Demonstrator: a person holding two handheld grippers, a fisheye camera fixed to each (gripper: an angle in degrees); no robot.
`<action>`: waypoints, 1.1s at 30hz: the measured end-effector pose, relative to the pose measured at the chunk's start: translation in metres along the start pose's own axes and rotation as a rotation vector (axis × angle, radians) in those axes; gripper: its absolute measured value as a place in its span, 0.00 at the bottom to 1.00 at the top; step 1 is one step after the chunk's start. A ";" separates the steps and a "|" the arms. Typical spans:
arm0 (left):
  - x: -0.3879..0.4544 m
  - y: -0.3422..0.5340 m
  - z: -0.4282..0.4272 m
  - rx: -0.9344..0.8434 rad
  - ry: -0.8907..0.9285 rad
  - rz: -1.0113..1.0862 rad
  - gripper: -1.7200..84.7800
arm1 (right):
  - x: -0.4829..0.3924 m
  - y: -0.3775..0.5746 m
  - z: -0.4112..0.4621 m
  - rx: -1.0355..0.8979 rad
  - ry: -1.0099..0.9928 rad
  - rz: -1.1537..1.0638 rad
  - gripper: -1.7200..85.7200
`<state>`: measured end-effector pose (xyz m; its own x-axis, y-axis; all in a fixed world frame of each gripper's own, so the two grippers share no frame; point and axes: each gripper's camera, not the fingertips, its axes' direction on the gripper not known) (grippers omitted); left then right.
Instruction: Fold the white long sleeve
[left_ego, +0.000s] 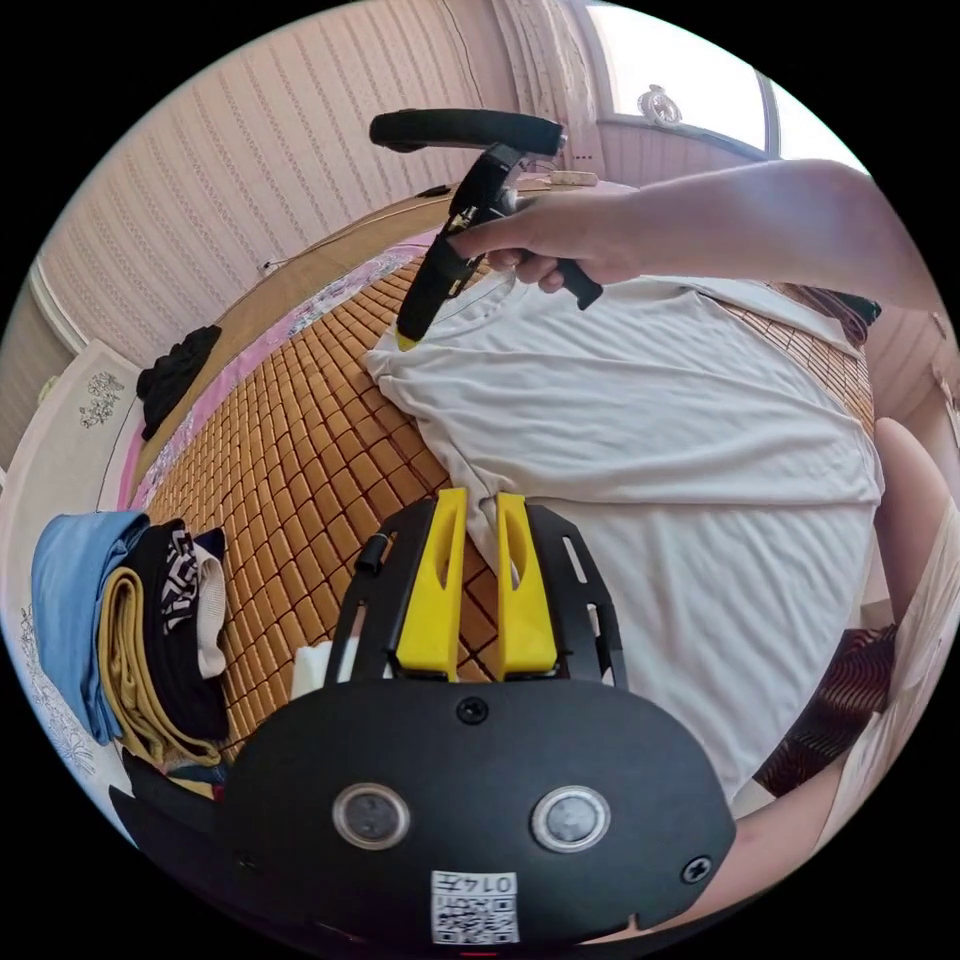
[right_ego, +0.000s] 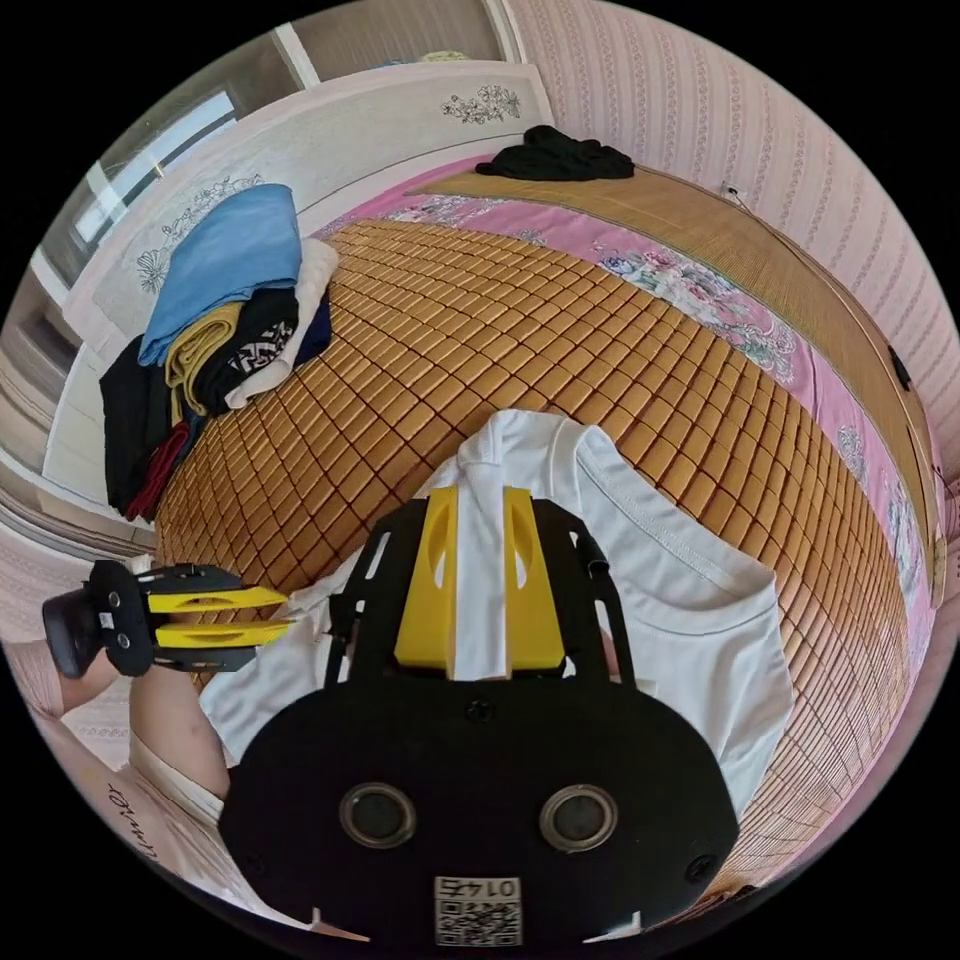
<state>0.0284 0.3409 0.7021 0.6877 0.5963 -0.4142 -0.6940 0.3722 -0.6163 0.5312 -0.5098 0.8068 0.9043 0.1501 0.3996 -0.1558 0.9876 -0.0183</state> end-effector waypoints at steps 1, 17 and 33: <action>-0.001 -0.002 0.004 -0.006 -0.001 0.007 0.08 | 0.001 -0.003 0.004 -0.016 0.011 -0.002 0.09; -0.084 0.009 0.042 -0.018 0.144 -0.343 0.01 | 0.039 -0.043 0.027 -0.073 -0.095 0.043 0.03; -0.077 0.012 0.017 0.046 0.178 -0.344 0.02 | 0.061 0.116 -0.087 0.203 -0.176 0.040 0.07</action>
<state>-0.0369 0.3119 0.7380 0.9052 0.3002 -0.3009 -0.4228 0.5631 -0.7101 0.6027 -0.3824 0.7494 0.8157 0.1606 0.5558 -0.2825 0.9490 0.1403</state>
